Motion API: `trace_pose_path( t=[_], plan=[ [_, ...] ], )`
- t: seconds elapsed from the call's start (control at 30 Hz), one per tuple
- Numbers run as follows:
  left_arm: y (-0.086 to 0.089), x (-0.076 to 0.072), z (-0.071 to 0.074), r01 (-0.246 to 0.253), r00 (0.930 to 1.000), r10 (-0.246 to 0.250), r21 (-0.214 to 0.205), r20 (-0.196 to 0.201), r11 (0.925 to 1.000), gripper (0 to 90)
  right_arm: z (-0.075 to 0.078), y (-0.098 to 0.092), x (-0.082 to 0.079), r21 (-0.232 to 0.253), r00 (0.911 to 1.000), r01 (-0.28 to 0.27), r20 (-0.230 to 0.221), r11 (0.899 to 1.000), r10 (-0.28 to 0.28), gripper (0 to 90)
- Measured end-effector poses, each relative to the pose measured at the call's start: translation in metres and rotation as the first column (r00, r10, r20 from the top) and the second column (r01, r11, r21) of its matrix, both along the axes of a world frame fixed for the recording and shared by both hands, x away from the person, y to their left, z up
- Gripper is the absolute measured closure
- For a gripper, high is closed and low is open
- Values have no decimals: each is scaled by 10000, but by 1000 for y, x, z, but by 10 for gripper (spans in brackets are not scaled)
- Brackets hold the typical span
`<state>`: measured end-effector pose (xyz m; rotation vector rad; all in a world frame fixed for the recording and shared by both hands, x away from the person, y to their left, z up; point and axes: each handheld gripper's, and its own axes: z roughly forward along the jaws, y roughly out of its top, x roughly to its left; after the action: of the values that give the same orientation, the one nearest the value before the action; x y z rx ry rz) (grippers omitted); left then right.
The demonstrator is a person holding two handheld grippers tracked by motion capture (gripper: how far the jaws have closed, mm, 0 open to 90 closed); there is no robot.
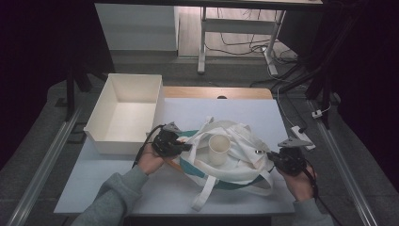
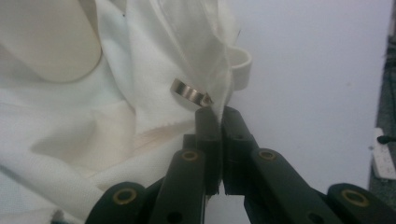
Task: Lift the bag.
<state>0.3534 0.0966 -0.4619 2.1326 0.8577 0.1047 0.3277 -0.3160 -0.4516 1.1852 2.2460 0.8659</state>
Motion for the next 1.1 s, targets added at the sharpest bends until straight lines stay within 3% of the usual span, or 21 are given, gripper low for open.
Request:
trace_pose_path(
  t=[0.27,0.53,0.73,0.87,1.1],
  plan=[
    [23,-5,28,-273,9981,325,-969,524,9949,861,21,-8,-8,289,9957,144,908,9995,-169,876],
    [49,-7,50,-646,9916,830,-1764,989,9822,862,47,-16,-20,663,9807,178,1930,9976,-303,878],
    [60,-9,62,-797,9853,1090,-2100,1318,9744,864,61,-17,-22,857,9706,46,2394,9963,-251,879],
    [67,-10,71,-831,9799,1224,-2353,1575,9684,864,72,-21,-22,1249,9656,-87,2590,9921,-242,879],
    [73,1,79,-1196,9709,1671,-2571,1717,9589,865,90,-14,-18,1277,9429,-39,3307,9918,-389,879]
  ],
)
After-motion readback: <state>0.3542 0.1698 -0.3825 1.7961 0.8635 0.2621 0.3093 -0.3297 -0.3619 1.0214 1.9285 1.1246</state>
